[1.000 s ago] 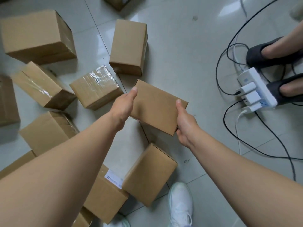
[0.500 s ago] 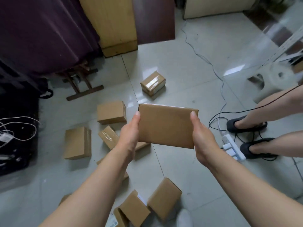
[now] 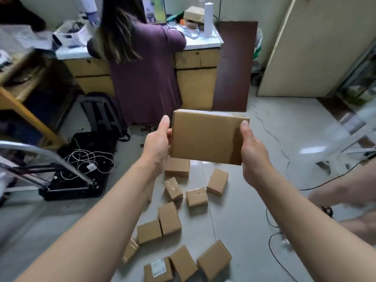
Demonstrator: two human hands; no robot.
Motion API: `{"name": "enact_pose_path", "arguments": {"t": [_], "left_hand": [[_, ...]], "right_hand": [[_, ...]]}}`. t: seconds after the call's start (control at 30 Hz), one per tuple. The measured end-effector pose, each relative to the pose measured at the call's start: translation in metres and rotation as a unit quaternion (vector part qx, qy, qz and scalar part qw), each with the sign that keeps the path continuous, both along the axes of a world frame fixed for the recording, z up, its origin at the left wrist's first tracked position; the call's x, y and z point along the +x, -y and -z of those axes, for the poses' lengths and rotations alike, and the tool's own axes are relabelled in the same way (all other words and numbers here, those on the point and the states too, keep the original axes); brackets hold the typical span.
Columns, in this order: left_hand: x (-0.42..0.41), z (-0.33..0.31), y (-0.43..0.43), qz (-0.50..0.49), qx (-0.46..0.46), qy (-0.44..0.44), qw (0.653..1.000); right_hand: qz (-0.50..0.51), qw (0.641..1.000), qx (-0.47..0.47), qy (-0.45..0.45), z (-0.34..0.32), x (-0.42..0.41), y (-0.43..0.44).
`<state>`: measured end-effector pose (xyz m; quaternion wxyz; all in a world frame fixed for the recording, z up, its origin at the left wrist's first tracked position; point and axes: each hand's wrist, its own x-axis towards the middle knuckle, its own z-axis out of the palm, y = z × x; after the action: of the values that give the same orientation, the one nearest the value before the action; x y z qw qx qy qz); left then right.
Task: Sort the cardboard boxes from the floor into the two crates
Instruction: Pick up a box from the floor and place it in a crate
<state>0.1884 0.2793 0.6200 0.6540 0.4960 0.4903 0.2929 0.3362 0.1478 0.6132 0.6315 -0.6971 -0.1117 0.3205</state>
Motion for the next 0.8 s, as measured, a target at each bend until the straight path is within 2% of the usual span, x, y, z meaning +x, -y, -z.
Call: {"name": "enact_pose_path", "arguments": {"t": [0.23,0.33,0.47,0.6,0.8], "left_hand": [[-0.079,-0.059,0.023,-0.049,0.062,0.019,0.997],[-0.109,-0.073,0.04,-0.073,0.059,0.014,0.995],[-0.14,-0.084,0.064,-0.104,0.022,0.001,0.994],[-0.161,-0.085,0.088,-0.139,0.014,-0.007,0.99],[-0.185,-0.076,0.125,-0.206,0.006,0.011,0.979]], "right_hand": [[-0.057,0.997,0.047,0.024,-0.061,-0.06,-0.003],[-0.087,0.994,0.064,0.032,-0.074,-0.078,-0.002],[-0.149,0.987,0.066,-0.013,-0.084,-0.093,0.0],[-0.207,0.972,0.033,-0.102,-0.085,-0.1,0.004],[-0.262,0.96,-0.01,-0.101,-0.083,-0.118,0.007]]}}
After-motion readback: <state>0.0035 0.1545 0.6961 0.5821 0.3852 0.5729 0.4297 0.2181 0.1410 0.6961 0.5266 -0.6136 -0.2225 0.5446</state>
